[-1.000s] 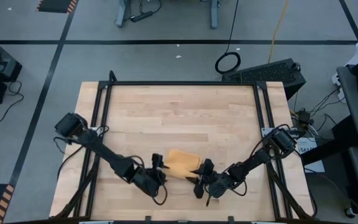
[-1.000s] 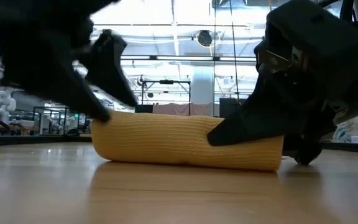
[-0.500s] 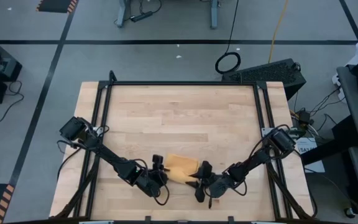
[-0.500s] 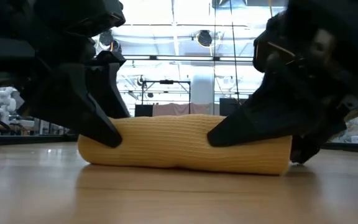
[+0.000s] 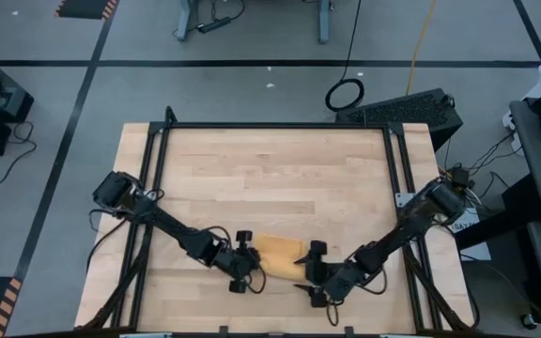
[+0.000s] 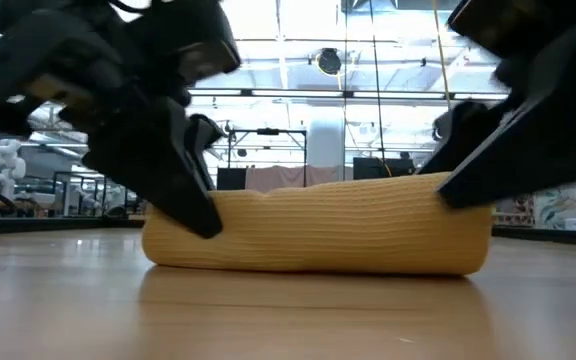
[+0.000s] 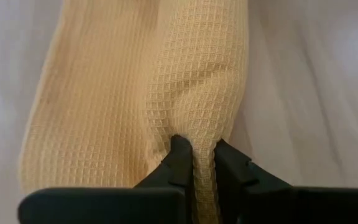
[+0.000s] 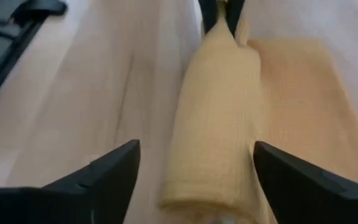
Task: Roll towel
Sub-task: Roll the yellow towel
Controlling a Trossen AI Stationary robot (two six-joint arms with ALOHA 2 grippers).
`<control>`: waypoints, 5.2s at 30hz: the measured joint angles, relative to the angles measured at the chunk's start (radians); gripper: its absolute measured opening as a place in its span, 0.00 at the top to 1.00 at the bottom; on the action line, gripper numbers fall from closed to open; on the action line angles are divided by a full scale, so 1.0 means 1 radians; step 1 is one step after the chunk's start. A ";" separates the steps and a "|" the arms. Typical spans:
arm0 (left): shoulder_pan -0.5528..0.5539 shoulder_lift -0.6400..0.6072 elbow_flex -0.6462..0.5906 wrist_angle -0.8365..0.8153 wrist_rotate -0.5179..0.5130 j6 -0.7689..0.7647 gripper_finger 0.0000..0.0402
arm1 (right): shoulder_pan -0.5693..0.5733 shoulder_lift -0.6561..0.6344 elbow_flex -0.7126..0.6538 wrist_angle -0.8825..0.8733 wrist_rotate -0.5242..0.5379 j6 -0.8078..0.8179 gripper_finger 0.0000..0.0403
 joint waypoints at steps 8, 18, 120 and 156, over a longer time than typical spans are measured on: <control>0.101 0.000 0.000 0.040 0.258 -0.058 0.88 | 0.104 -0.073 0.003 0.032 0.076 -0.255 0.24; 0.227 -0.001 -0.002 0.025 0.510 -0.109 0.87 | 0.101 0.122 0.004 0.237 0.239 -0.428 0.33; 0.146 0.002 -0.001 0.046 0.366 -0.231 0.86 | -0.108 0.099 -0.093 0.464 -0.031 -0.241 0.64; -0.085 -0.092 -0.004 -0.026 -0.115 -0.080 0.25 | -0.320 0.140 -0.091 0.432 -0.431 0.382 0.86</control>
